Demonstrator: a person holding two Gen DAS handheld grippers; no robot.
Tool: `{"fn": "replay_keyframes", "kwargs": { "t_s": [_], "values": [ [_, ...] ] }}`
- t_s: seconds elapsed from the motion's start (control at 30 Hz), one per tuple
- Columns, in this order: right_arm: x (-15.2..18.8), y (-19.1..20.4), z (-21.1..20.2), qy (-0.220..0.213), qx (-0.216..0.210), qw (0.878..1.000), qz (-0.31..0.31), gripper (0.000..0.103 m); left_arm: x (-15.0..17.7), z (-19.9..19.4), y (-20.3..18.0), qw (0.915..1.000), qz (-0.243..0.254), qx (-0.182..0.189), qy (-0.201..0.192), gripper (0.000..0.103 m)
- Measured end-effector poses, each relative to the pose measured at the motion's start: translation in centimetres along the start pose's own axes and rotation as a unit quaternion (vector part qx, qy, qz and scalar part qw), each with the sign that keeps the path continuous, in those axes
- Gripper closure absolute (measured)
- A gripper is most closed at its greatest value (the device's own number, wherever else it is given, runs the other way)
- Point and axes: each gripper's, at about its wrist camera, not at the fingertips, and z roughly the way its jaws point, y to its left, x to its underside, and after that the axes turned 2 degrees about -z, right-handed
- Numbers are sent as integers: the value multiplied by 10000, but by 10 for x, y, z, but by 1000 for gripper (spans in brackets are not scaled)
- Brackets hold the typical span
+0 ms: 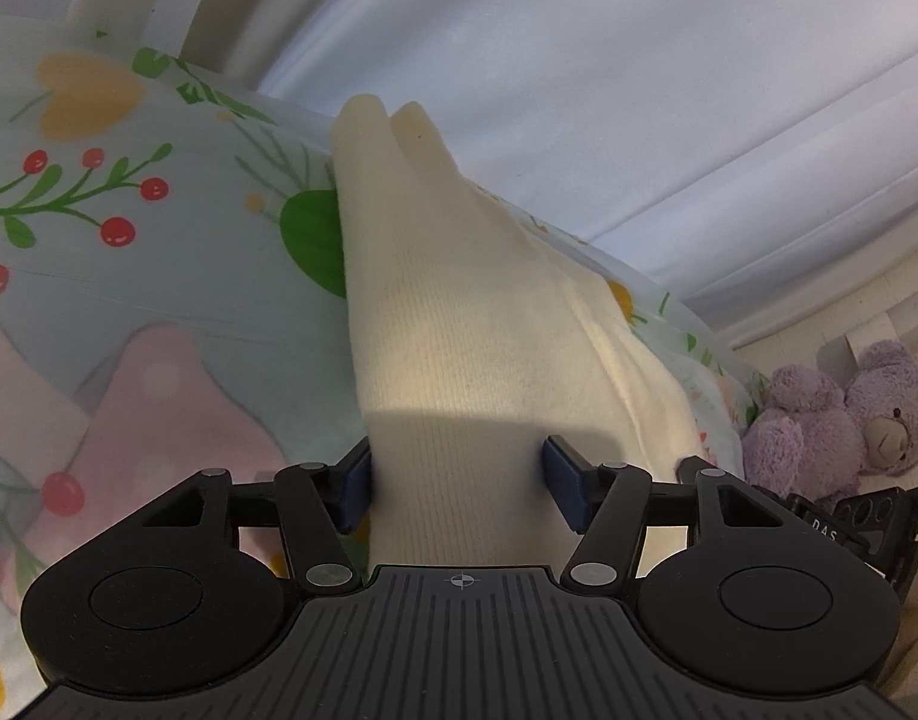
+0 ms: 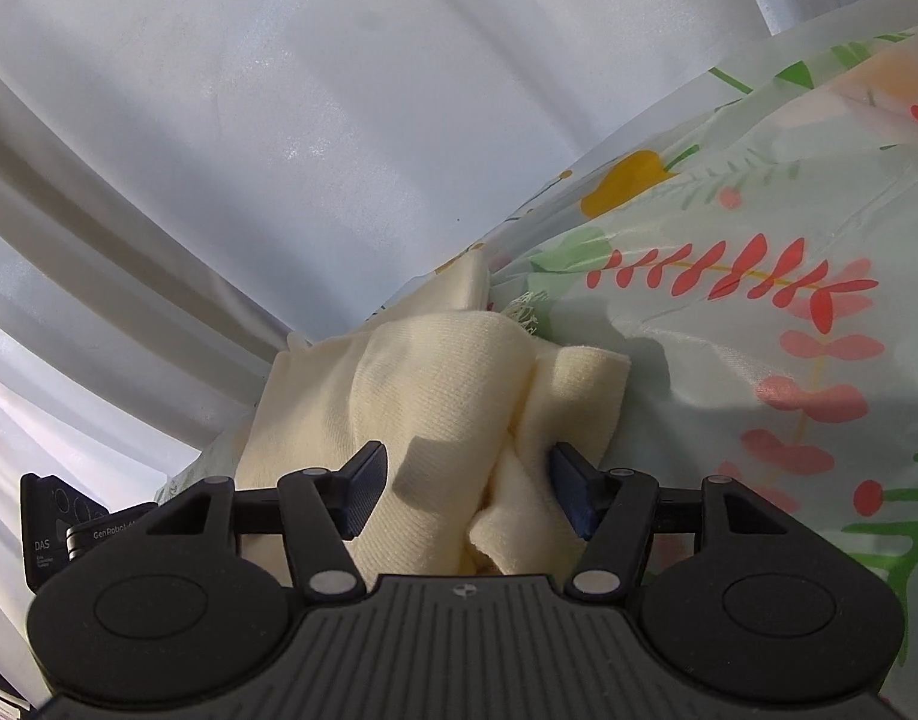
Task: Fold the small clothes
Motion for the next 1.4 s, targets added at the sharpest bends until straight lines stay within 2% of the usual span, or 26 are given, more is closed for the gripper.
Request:
{"fn": "replay_keyframes", "kwargs": {
  "t_s": [0.1, 0.23, 0.33, 0.47, 0.53, 0.6, 0.73, 0.8, 0.9, 1.07, 1.2, 1.27, 1.33, 1.4],
  "values": [
    [-1, 2, -7, 58, 188, 9996, -181, 44, -1, -3, 4, 9999, -82, 50, 65, 39],
    [-4, -17, -26, -75, 233, 9996, 172, 42, -2, -5, 10, 9997, -177, 118, 69, 37],
    [-2, -31, -25, 102, -37, 9985, 538, 42, -4, -2, 11, 9995, -250, 194, 70, 37],
    [0, -28, -9, 177, -298, 9980, 534, 43, -5, 1, 7, 9997, -141, 186, 54, 37],
    [-1, -25, -2, 175, -376, 9975, 574, 45, -4, 1, 5, 9999, -56, 108, 25, 41],
    [-2, -18, 4, 197, -369, 9981, 460, 51, -3, 1, 2, 10000, 78, 41, -11, 47],
    [-1, 1, 17, 305, -313, 9990, 77, 53, 0, 0, -3, 9996, 235, -75, -124, 53],
    [1, 13, 22, 263, -180, 9993, -175, 58, 1, -4, -8, 9991, 346, -122, -216, 61],
    [4, 33, 22, 139, -69, 9989, -454, 64, 2, -17, -14, 9981, 478, -116, -359, 64],
    [11, 73, 25, 191, -388, 9972, -613, 65, 3, -62, -12, 9971, 522, -67, -556, 65],
    [36, 107, 35, 399, -662, 9929, -904, 65, 14, -103, 3, 9947, 581, -567, -631, 63],
    [51, 123, 42, 501, -636, 9897, -1181, 64, 21, -114, 16, 9925, 544, -916, -606, 61],
    [65, 138, 49, 537, -383, 9859, -1539, 60, 28, -118, 29, 9875, 451, -1408, -544, 57],
    [68, 146, 50, 511, 158, 9832, -1745, 51, 33, -124, 42, 9851, 299, -1613, -527, 54]
  ]
}}
